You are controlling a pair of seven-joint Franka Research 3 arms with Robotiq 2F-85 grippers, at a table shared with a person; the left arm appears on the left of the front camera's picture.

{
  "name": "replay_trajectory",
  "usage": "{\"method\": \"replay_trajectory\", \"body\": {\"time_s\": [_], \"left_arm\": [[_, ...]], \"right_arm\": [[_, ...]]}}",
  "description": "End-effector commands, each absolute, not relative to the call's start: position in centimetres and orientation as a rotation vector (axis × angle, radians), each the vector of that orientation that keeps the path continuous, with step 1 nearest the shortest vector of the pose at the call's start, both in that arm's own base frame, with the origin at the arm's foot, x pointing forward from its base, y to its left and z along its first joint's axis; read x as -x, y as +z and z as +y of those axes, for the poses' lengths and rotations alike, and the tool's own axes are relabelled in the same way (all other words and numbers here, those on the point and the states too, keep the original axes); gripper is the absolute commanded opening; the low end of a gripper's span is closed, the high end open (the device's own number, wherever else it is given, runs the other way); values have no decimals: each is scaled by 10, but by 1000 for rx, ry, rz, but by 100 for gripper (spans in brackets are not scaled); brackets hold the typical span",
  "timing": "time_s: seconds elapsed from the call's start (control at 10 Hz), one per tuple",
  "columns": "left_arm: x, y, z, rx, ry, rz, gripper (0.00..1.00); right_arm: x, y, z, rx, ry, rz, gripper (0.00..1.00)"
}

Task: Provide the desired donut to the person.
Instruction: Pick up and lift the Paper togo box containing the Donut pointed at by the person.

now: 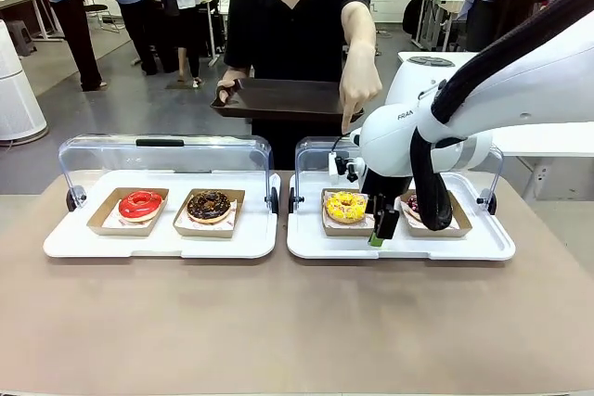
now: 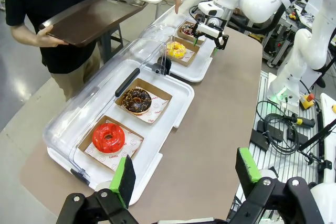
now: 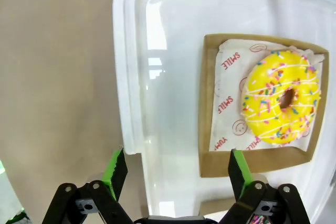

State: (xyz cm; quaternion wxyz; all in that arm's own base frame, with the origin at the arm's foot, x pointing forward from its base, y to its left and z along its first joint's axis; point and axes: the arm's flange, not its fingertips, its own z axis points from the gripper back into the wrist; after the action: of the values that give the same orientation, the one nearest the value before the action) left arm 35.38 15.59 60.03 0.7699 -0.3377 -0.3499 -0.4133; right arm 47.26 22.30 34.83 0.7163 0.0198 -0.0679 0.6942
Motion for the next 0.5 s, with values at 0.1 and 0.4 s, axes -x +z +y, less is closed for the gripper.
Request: {"method": "replay_trajectory", "body": {"time_s": [0.1, 0.4], "left_arm": [[-352, 600, 157, 731, -907, -755, 100], [-352, 600, 157, 731, -907, -755, 100]], "right_arm": [[-490, 338, 221, -22, 1559, -160, 100], [-493, 331, 220, -13, 1563, -154, 100]]}}
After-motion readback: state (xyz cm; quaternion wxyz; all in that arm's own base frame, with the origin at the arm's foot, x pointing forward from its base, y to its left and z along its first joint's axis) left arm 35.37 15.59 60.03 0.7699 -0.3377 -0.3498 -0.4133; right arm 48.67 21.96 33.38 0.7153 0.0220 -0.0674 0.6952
